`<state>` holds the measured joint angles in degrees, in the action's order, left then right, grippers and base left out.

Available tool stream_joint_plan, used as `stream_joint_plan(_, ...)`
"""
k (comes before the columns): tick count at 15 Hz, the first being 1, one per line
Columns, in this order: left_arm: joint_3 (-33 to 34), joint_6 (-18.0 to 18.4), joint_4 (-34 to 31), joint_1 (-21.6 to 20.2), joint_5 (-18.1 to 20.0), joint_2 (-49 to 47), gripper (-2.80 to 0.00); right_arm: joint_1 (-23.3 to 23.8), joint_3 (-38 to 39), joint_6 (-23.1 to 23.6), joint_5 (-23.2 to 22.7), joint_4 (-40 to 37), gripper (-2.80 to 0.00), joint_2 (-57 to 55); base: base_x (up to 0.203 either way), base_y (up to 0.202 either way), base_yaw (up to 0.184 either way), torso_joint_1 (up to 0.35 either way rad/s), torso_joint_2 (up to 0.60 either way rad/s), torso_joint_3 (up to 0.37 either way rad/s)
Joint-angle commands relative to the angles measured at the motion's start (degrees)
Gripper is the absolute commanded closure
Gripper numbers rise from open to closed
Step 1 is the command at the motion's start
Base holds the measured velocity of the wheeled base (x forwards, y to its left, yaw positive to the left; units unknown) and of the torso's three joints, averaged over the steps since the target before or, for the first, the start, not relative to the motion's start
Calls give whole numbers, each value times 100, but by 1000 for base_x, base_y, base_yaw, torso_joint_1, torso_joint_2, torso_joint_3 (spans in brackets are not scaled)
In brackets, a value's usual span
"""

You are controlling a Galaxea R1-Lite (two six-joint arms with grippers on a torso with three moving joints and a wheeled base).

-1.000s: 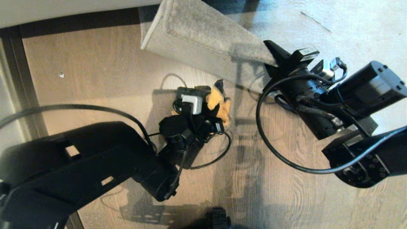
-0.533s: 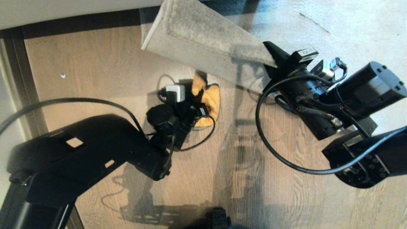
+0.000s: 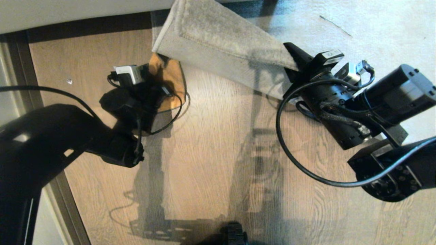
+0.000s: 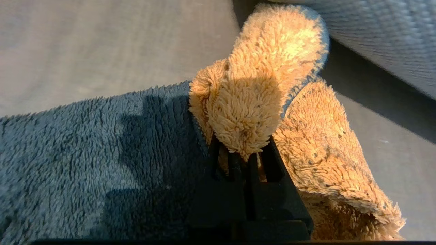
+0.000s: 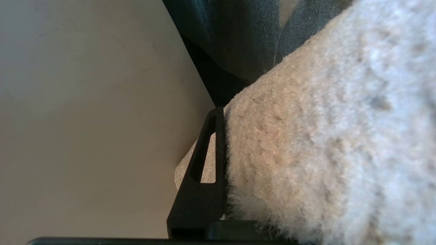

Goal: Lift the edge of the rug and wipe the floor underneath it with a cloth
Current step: Wipe the floor under the carpet with a rag

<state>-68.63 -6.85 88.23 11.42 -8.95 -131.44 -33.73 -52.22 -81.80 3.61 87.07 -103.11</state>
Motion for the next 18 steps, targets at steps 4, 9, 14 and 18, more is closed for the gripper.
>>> stream_joint_plan(4, 1008, 34, 172, 564, -51, 271, 0, -2, 2, -47, 0, 289, 0, 28, 0, 0, 0, 0, 0, 0)
stream_joint_plan(9, 2024, 32, 172, 2493, -939, 832, 0, -2, -7, -64, 0, 289, 0, 10, 0, 0, 0, 0, 0, 0)
stream_joint_plan(14, 2126, 30, 172, 4364, -1982, 834, 0, -2, 46, -47, 0, 289, 0, 19, 0, 0, 0, 0, 0, 0)
stream_joint_plan(18, 1836, 36, 172, 4796, -2204, 544, 0, -2, 46, -38, 0, 289, 0, 28, 0, 0, 0, 0, 0, 0)
